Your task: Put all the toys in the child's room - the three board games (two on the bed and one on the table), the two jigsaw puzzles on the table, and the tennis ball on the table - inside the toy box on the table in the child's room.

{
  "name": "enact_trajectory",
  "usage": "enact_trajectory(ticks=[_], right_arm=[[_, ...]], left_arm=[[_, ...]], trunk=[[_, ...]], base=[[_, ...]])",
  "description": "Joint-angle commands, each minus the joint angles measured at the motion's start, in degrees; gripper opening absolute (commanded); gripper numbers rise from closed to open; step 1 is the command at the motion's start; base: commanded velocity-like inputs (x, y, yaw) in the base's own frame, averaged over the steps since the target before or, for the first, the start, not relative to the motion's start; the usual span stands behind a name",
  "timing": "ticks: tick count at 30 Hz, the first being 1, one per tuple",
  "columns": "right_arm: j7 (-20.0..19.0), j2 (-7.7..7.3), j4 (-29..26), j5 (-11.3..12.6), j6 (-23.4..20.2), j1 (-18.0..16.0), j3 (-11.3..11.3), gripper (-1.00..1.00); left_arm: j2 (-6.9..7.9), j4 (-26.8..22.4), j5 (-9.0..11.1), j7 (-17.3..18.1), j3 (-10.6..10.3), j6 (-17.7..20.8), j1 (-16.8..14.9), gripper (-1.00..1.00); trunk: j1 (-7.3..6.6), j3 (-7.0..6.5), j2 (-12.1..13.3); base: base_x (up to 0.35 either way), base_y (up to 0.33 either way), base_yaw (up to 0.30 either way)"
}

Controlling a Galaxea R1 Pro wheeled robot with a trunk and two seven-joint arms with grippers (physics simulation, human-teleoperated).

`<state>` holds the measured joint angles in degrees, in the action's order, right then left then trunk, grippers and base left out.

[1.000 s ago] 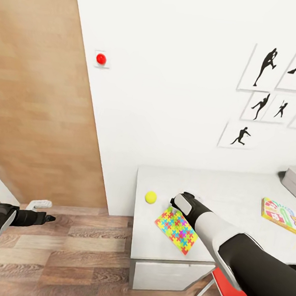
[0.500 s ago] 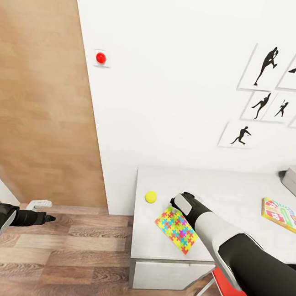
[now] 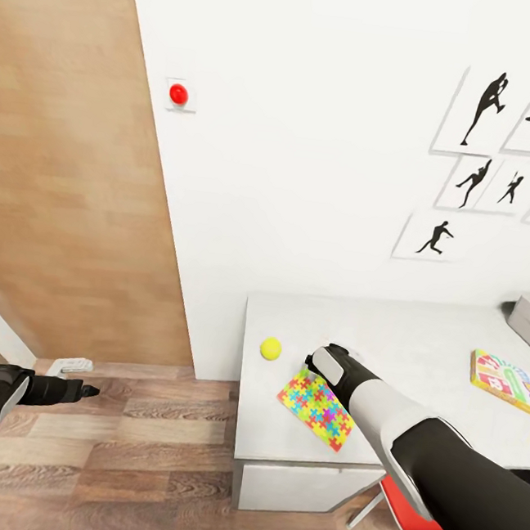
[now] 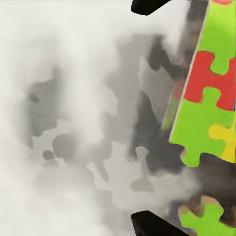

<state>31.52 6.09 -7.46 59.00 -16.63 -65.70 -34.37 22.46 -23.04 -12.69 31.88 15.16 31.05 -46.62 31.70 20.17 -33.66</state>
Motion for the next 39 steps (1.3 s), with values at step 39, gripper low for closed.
enact_trajectory(ticks=[39], right_arm=[[0.3, -0.01, -0.06, 0.23, -0.43, -0.05, -0.45, 1.0]], left_arm=[[-0.05, -0.08, -0.58, 0.39, 0.48, 0.34, 0.02, 1.0]], trunk=[[0.02, 0.55, -0.08]], base=[[-0.021, 0.0, 0.0]])
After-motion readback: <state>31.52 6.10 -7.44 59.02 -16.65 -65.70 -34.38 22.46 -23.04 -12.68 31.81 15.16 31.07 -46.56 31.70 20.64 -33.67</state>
